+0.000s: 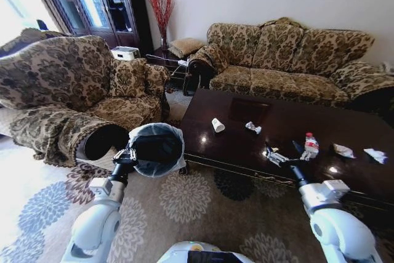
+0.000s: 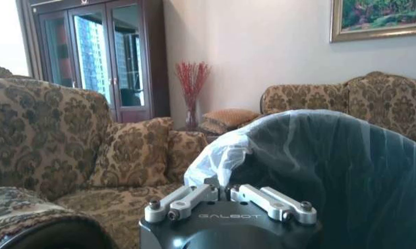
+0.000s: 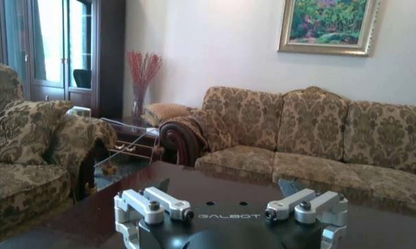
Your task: Move to the front of the table and place the trash on the table into the trash bin.
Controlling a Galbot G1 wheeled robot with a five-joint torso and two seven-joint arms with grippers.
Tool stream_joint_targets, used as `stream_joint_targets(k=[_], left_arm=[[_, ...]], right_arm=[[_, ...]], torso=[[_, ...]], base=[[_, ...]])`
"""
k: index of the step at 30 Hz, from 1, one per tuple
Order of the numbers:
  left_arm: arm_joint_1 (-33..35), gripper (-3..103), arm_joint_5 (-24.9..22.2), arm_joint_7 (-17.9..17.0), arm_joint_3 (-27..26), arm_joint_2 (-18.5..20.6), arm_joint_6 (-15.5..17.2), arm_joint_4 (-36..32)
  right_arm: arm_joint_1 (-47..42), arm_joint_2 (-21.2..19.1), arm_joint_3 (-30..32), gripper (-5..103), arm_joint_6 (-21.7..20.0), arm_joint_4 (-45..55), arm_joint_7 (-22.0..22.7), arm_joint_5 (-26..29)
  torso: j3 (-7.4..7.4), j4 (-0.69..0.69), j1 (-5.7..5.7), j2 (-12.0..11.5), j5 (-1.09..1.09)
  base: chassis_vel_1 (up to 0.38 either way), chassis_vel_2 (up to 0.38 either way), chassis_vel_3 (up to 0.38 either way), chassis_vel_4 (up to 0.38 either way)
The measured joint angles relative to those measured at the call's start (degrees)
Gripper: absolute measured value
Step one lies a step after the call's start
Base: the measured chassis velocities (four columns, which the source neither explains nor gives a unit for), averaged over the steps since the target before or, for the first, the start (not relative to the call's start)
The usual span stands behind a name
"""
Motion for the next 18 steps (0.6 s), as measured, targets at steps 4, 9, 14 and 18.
stream_joint_targets(k=[4, 9, 14, 18], left_arm=[[-0.03, 3, 0.00, 0.10, 0.01, 0.23, -0.07, 0.08], [-0.03, 3, -0.01, 0.16, 0.04, 0.32, -0.11, 0.09], [-0.10, 3, -0.04, 0.17, 0.18, 0.32, -0.12, 0.08], [-0.17, 3, -0.08, 0.17, 0.25, 0.24, -0.13, 0.05]], right_arm=[[-0.13, 0.32, -0.15, 100, 0.10, -0.08, -0.20, -0.34], [-0.25, 0.54, -0.34, 100, 0.16, -0.10, -0.32, -0.68], [-0.10, 0.51, -0.53, 100, -0.18, -0.18, -0.51, -0.89], [0.24, 0.31, -0.75, 100, -0.70, -0.36, -0.38, -0.90]], torso=[[0.00, 0.01, 0.00, 0.00, -0.01], [0.01, 0.00, 0.02, 0.00, -0.01], [0.02, 0.00, 0.06, -0.01, 0.01], [0.02, 0.01, 0.05, -0.01, -0.01]], base=[[-0.098, 0.097, 0.124, -0.098], [-0.196, 0.187, 0.202, -0.201], [-0.211, 0.220, 0.227, -0.232], [-0.171, 0.183, 0.186, -0.168]])
